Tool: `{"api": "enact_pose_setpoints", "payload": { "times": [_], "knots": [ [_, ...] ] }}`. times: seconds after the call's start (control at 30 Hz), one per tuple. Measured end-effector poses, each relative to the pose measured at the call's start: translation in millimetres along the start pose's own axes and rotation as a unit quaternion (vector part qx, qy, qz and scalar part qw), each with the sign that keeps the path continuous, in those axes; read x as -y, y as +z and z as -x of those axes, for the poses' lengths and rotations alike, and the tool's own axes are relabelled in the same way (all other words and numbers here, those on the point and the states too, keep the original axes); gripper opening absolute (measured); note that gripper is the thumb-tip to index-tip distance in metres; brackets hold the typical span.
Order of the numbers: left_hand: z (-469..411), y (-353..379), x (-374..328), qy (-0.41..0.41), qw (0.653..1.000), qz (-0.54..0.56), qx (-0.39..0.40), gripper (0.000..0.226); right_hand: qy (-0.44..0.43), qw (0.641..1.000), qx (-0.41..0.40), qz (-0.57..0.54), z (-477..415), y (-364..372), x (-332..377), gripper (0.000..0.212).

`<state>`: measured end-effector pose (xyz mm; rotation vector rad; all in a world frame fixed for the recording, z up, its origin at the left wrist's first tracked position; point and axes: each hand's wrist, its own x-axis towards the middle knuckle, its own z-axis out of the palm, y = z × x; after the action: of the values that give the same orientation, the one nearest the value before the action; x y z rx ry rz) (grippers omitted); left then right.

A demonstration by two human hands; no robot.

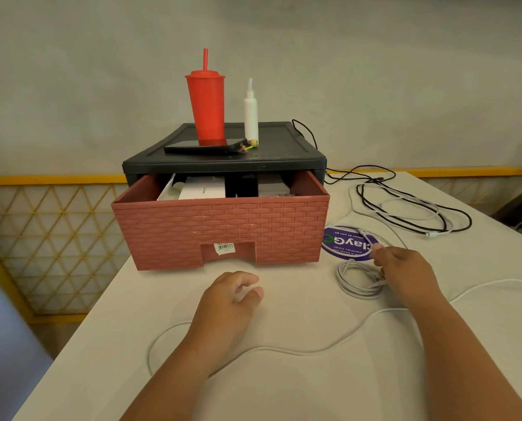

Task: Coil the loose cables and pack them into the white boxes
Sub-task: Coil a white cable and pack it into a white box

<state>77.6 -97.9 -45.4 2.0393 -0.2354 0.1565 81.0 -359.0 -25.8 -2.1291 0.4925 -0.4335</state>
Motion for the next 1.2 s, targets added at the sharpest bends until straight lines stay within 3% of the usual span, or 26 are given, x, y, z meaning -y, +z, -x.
{"api": "enact_pose_setpoints", "payload": {
  "times": [0.13, 0.3, 0.4, 0.47, 0.57, 0.7, 0.87, 1.0, 1.2],
  "knots": [
    [-2.3, -4.8, -10.8, -0.069, 0.984, 0.154, -0.048, 0.011, -0.050, 0.999, -0.003, -0.006, 6.5, 2.1, 12.2, 0.029],
    [-7.4, -22.6, -16.7, -0.058, 0.971, 0.181, -0.145, 0.011, -0.103, 0.994, 0.007, -0.028, 17.5, 16.9, 32.5, 0.024],
    [-10.2, -28.9, -15.2, -0.101, 0.948, 0.261, -0.153, 0.009, -0.128, 0.990, 0.022, -0.051, 23.8, 27.0, 40.9, 0.028],
    [-13.3, -28.7, -16.6, -0.163, 0.902, 0.378, -0.130, 0.004, -0.138, 0.988, 0.013, -0.071, 27.3, 31.2, 46.1, 0.036],
    [-24.3, -27.4, -17.4, -0.258, 0.792, 0.546, -0.089, 0.036, -0.145, 0.985, 0.012, -0.093, 30.0, 34.7, 50.3, 0.048],
    [-37.6, -26.8, -15.1, -0.253, 0.713, 0.651, -0.061, 0.063, -0.124, 0.984, 0.052, -0.115, 33.6, 40.5, 52.4, 0.055],
    [-44.8, -24.5, -12.9, -0.230, 0.715, 0.658, -0.056, 0.046, -0.128, 0.980, 0.066, -0.140, 37.2, 41.4, 61.2, 0.044],
    [-46.4, -25.9, -11.0, -0.232, 0.717, 0.654, -0.067, 0.044, -0.094, 0.975, 0.063, -0.191, 32.3, 42.5, 82.9, 0.018],
    [-45.4, -28.8, -8.8, -0.239, 0.698, 0.672, -0.063, 0.045, 0.073, 0.964, 0.115, -0.228, -29.0, 43.9, 123.8, 0.051]
  ]
}}
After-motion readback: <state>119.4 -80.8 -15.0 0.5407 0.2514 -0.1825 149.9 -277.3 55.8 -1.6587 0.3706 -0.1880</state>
